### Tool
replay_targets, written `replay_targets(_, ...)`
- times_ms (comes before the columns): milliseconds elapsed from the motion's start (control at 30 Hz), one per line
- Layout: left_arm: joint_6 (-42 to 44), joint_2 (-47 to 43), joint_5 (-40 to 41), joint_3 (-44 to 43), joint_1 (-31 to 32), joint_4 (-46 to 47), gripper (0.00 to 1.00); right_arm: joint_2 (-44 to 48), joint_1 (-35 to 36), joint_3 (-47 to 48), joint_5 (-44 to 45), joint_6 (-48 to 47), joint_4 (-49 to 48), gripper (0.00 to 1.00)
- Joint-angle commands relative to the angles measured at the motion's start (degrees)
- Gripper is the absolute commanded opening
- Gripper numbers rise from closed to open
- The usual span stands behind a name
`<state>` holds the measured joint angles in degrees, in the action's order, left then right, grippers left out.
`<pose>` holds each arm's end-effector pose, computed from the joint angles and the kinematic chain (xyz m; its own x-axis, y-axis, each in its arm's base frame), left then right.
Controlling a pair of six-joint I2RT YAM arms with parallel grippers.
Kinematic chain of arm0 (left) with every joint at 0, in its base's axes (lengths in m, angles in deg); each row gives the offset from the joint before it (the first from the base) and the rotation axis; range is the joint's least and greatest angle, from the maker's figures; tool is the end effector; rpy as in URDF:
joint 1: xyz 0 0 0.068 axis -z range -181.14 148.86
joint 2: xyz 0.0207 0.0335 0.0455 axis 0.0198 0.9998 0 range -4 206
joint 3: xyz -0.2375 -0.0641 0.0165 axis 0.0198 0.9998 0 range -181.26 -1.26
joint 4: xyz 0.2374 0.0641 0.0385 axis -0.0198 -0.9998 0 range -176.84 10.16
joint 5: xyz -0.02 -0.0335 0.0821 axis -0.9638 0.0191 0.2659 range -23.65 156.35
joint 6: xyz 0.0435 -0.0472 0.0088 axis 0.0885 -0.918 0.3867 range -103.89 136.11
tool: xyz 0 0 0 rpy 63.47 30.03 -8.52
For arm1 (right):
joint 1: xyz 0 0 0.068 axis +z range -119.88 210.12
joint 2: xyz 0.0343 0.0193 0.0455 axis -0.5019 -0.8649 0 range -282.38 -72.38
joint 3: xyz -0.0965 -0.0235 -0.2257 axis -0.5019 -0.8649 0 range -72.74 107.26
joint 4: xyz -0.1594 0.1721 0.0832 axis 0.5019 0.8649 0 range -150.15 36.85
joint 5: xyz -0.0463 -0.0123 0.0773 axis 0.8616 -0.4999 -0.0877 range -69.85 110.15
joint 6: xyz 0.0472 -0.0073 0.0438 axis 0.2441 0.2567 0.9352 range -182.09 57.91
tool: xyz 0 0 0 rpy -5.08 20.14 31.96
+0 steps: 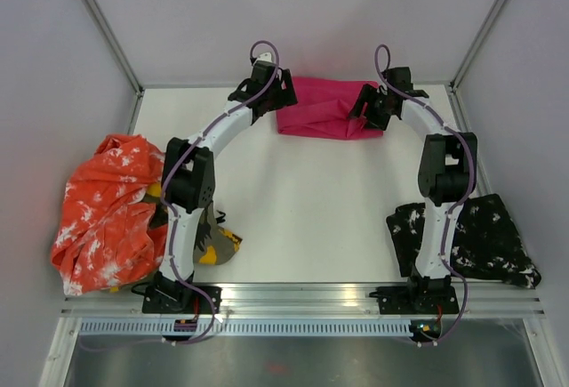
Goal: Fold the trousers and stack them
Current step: Fold the trousers
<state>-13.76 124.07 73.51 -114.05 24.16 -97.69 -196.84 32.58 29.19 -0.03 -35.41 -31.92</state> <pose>0.4631 -0.2118 0.2288 -0.5927 -0.2664 -0.7601 0.0397 0.9329 -0.3580 0.4666 0.0375 0.1813 -0.8073 0.3873 -0.4452 0.1168 0.8444 0.5228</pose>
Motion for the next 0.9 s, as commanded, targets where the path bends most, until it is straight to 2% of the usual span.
replay_targets(0,1.48,1.48,-3.90,-0.15,0.54,-0.35,0.89,1.60,2.46,0.99,4.18,-1.27,0.16,0.77)
replay_targets(100,1.22,2.18,-6.10,0.90,0.54,-0.35,0.89,0.28,2.81,1.87,5.77,-2.24,0.34,0.76)
replay_targets(167,1.30,2.53,-6.19,1.34,0.54,-0.43,0.87,-0.34,2.90,2.31,7.17,-2.86,0.51,0.71)
replay_targets(267,1.65,3.32,-6.10,1.52,0.54,-0.35,0.84,-1.92,2.99,4.58,11.38,-4.35,2.43,0.49)
replay_targets(300,1.65,3.93,-5.93,1.52,0.54,-0.35,0.83,-2.53,2.90,5.29,14.18,-4.79,3.32,0.32)
replay_targets(367,1.83,4.47,-6.28,1.52,0.63,-0.43,0.80,-2.63,2.99,6.17,16.74,-6.71,6.22,0.15)
replay_targets(400,1.83,4.90,-6.71,1.70,0.63,-0.44,0.78,-2.02,2.90,6.26,18.15,-7.25,6.92,0.00)
replay_targets(567,1.48,5.35,-6.63,2.58,0.63,-0.35,0.72,2.99,2.82,0.65,21.85,-11.46,7.89,0.00)
replay_targets(767,1.39,3.51,-5.58,3.54,0.63,-0.43,0.64,7.83,1.77,-10.85,27.03,-17.18,6.58,0.00)
replay_targets(833,1.65,2.37,-5.40,4.51,0.54,-0.43,0.61,7.83,0.62,-12.54,26.34,-16.66,5.70,0.00)
replay_targets(867,1.74,-0.60,-4.97,5.90,0.54,-0.09,0.61,7.49,-2.25,-15.68,20.94,-15.44,3.96,0.00)
